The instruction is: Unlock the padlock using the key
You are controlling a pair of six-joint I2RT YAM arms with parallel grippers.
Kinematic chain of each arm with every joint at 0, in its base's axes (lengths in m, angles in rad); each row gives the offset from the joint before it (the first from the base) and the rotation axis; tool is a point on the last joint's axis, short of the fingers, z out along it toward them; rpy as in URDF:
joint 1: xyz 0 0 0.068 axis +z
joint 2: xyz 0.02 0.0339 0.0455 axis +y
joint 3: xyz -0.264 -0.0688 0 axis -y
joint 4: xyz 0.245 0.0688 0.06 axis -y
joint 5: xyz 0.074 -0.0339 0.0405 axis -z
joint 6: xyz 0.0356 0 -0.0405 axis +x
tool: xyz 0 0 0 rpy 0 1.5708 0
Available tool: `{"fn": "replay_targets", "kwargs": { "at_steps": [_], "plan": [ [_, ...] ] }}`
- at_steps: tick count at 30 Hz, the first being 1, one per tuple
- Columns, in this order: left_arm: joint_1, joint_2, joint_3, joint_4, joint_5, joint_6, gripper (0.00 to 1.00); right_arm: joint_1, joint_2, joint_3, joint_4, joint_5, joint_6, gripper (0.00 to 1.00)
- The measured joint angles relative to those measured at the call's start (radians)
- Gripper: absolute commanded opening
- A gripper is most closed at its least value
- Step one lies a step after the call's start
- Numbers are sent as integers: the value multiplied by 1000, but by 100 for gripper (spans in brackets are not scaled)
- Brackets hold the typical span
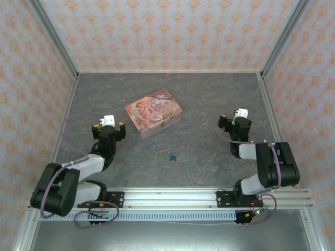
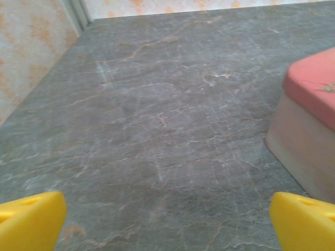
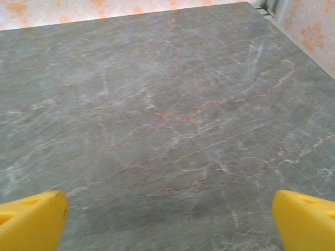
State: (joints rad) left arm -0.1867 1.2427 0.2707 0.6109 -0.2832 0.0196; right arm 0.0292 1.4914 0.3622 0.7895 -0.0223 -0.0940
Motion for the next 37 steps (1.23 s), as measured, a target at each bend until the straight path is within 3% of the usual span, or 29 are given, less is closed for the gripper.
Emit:
{"fn": "replay_targets", "kwargs": {
  "at_steps": [10, 14, 18, 37],
  "plan": [
    [61, 200, 48, 180, 104, 50, 100, -23, 26, 41, -14, -31, 26, 99],
    [109, 258, 103, 151, 146, 29, 100, -24, 26, 42, -14, -31, 30, 99],
    [153, 259, 141, 145, 180, 5, 100, -24, 26, 42, -15, -31, 30, 99],
    [147, 259, 142, 139, 198, 4, 100, -24, 26, 42, -15, -30, 30, 99]
  ]
}}
